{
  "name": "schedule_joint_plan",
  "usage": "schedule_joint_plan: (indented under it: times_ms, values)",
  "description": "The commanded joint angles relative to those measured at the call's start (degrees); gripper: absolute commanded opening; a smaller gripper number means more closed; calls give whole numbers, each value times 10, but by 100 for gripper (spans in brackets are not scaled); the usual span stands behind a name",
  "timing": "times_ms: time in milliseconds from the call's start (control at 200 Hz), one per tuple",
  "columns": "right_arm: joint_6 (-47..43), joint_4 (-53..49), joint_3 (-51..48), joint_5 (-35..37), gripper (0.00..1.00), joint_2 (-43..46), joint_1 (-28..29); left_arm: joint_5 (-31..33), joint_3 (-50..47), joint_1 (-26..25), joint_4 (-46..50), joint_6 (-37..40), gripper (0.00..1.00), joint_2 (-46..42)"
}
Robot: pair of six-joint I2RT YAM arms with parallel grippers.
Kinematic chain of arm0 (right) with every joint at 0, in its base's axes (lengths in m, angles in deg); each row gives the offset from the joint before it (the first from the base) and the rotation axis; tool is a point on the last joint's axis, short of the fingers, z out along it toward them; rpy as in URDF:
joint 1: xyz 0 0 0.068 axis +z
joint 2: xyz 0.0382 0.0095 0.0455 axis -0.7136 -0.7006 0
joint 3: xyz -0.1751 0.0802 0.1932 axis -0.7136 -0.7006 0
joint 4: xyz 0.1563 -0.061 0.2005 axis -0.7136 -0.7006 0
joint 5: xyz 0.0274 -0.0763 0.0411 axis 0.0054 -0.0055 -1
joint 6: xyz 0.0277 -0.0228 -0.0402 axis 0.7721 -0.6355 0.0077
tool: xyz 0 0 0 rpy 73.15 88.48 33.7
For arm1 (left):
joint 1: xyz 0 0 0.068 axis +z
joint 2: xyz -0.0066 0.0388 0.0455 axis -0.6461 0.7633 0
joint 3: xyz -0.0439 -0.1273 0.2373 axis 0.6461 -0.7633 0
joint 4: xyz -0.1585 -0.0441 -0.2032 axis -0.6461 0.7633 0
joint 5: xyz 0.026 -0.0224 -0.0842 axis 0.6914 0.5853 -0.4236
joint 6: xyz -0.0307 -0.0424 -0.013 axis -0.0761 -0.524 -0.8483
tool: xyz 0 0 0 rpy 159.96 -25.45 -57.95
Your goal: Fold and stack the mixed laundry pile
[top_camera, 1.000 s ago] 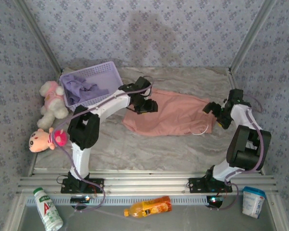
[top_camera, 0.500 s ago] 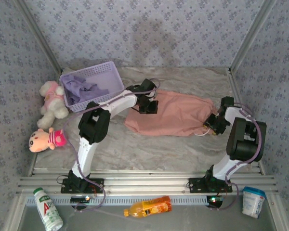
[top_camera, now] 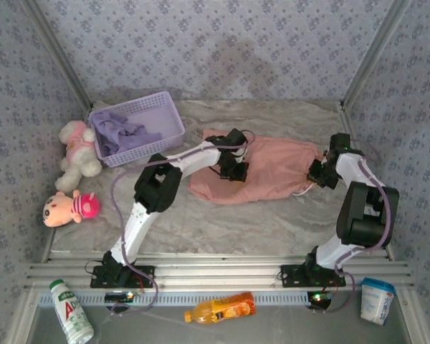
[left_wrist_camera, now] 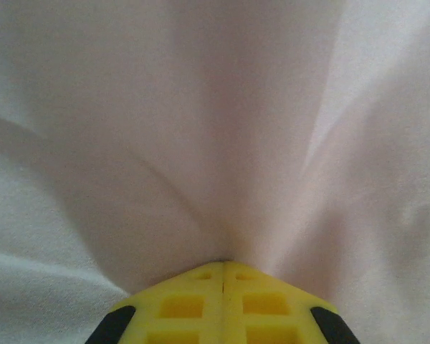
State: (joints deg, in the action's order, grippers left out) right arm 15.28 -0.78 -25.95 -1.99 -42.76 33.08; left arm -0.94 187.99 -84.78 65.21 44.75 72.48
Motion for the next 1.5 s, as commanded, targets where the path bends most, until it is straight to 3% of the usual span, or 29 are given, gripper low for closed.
schedule_joint_plan:
  times_ms: [0,100,255,380,455,555,655,755,879,1059,1264,1494]
  values:
    - [-32,-76,32,83,0,39,1,-25,80,-16,54,5,0,38]
    - [-63,-93,43,145,0,51,-7,-27,148,-21,98,3,5,39]
    - [-61,-86,55,166,0,55,-14,1,110,6,98,-9,53,-39]
    - [-64,-94,76,177,0,56,19,28,-28,51,69,-15,60,-138]
    - [-66,-102,93,190,0,54,44,41,-142,83,26,-25,58,-206]
    - [-65,-111,114,197,0,49,79,47,-272,114,-26,-31,48,-272]
    - [-65,-126,137,215,0,36,117,43,-343,116,-49,-33,36,-299]
    - [-66,-138,160,233,0,21,154,32,-395,113,-97,-57,32,-307]
    - [-58,-153,190,241,1,-3,199,22,-399,100,-133,-69,30,-284]
    - [-31,-174,243,218,5,-37,272,28,-361,74,-119,-53,12,-224]
    - [1,-161,328,147,11,-99,370,38,-375,72,-114,-45,10,-227]
    - [-2,-172,481,58,12,-237,467,52,-399,82,-109,-38,9,-246]
